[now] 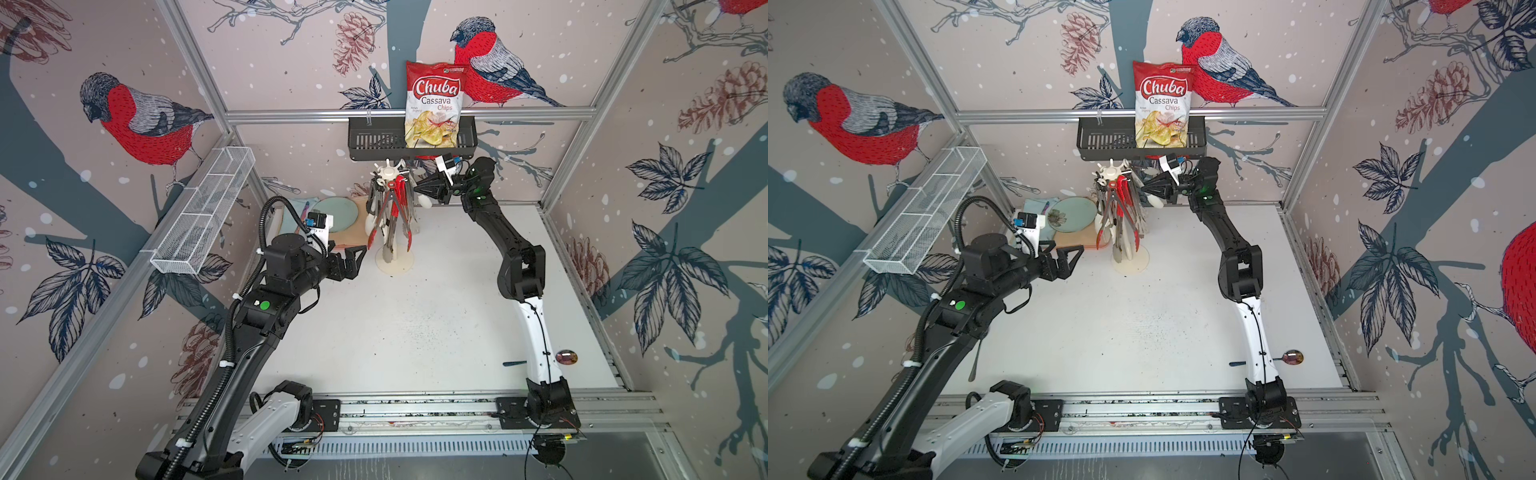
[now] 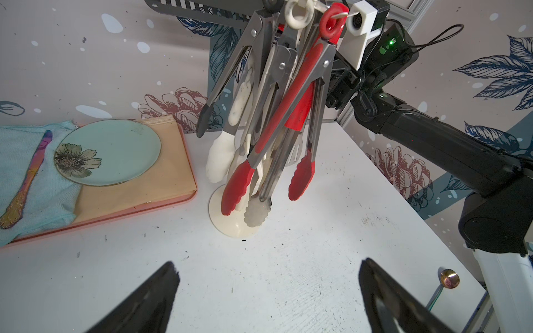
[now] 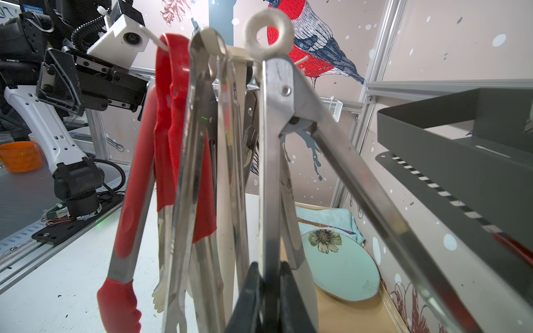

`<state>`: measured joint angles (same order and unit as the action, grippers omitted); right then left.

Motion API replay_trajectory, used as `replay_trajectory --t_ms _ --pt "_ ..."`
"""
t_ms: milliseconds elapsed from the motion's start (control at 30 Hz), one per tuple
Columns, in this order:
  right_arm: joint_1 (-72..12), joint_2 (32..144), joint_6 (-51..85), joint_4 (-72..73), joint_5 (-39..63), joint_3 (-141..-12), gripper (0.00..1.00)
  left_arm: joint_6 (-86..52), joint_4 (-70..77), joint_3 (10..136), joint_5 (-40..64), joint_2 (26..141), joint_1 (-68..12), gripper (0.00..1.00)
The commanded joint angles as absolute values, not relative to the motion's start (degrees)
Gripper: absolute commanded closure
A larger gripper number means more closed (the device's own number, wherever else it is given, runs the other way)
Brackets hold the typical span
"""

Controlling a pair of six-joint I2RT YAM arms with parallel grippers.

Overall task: Hang food tongs on kitchen utensil racks
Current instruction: Hang the food tongs on the rack.

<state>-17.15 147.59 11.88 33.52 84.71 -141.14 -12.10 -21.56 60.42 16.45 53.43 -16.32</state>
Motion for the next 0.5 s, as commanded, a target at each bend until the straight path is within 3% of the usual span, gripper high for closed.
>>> replay_trajectory --t_ms 0,467 --pt "-17.22 147.39 11.51 34.37 83.52 -141.94 1.0 -12.13 -20.92 60.17 16.96 53.26 -16.31 0.04" --pt "-17.64 149.24 11.3 33.45 82.25 -143.0 1.0 -11.43 -21.22 59.94 17.0 53.01 -16.26 0.04"
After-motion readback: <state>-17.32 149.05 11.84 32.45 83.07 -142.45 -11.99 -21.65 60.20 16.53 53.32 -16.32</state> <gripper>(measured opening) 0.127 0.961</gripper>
